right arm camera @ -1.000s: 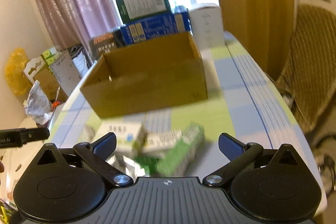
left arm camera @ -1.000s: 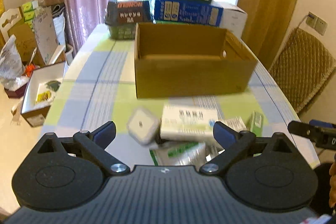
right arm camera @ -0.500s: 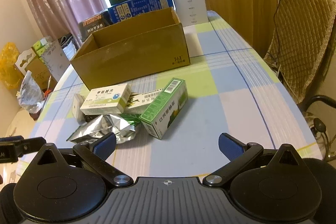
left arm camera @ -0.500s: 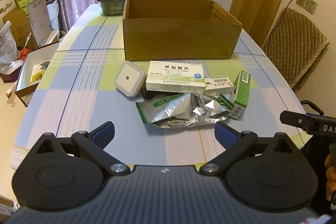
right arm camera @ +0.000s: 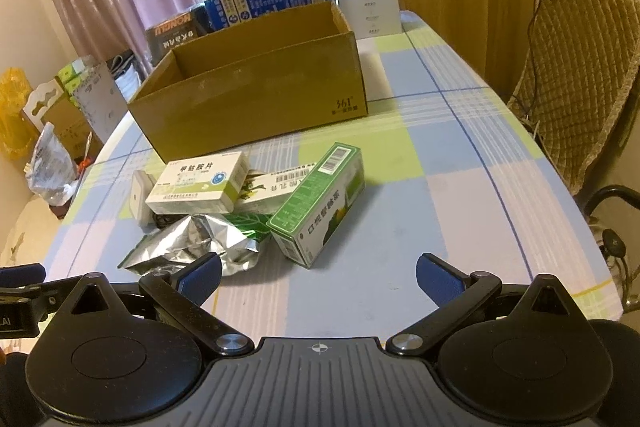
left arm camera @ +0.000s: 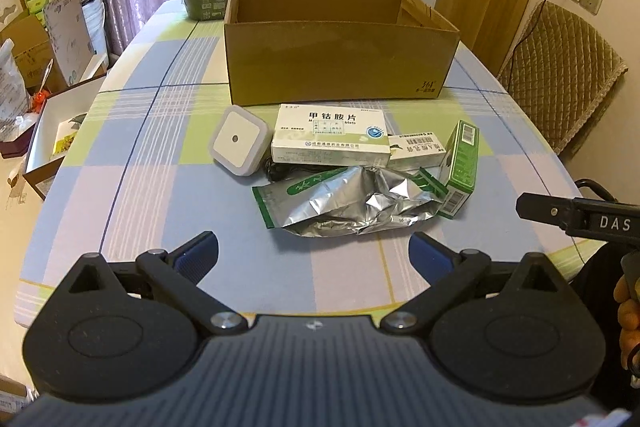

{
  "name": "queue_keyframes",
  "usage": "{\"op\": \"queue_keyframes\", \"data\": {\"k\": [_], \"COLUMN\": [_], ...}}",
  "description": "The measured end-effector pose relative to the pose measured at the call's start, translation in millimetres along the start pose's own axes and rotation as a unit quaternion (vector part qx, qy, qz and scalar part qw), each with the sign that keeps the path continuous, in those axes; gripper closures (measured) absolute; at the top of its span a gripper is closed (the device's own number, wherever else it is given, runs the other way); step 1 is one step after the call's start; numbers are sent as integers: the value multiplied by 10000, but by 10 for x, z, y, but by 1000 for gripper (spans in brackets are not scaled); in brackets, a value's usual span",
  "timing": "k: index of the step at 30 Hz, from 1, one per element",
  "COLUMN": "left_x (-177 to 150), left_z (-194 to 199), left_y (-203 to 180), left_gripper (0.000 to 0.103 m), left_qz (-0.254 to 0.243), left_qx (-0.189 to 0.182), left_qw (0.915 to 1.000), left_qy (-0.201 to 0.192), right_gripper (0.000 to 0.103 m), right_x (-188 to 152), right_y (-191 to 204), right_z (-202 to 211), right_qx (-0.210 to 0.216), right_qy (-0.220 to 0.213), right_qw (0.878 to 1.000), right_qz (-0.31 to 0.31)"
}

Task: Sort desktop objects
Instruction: 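Bring both tools back toward the remaining items on the table, then grasp tall green medicine box with right tool while left tool approaches foil bag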

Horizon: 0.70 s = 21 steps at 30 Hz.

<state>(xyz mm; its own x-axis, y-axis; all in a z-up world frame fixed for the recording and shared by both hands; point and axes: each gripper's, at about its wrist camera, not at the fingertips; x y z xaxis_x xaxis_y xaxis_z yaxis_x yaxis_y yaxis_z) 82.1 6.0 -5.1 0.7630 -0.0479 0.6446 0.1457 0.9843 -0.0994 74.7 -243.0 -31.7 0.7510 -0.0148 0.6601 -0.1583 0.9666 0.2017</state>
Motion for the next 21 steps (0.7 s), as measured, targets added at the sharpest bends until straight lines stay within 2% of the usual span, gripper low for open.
{"op": "queue_keyframes", "data": {"k": [6, 10, 18, 21], "left_x": [6, 35, 152, 189], "left_z": [-76, -150, -406, -561], "left_y": [29, 28, 32, 7], "left_gripper": [3, 3, 4, 4], "left_qz": [18, -139, -797, -1088], "left_qx": [34, -3, -234, -303], "left_qw": [10000, 9998, 9961, 9930], "left_qy": [72, 150, 308, 356], "right_gripper": [2, 2, 3, 6], "right_x": [36, 92, 241, 288], "right_y": [3, -4, 19, 60], "right_z": [-109, -206, -518, -676], "right_qx": [-9, -26, -2, 34], "right_qy": [82, 125, 262, 360], "right_qw": [10000, 9999, 9995, 9991], "right_qz": [43, 54, 176, 235]}}
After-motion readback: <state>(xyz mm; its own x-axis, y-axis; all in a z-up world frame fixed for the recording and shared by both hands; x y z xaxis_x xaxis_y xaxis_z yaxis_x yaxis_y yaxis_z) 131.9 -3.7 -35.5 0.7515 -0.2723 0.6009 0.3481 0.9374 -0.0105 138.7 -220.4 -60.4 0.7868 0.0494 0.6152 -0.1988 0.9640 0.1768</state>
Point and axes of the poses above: each gripper's, at about its wrist camera, not at the fingertips, and z roughly against the way its jaws point, y to its left, x to its top, and after that the axes turned 2 degrees about -x, right-handed
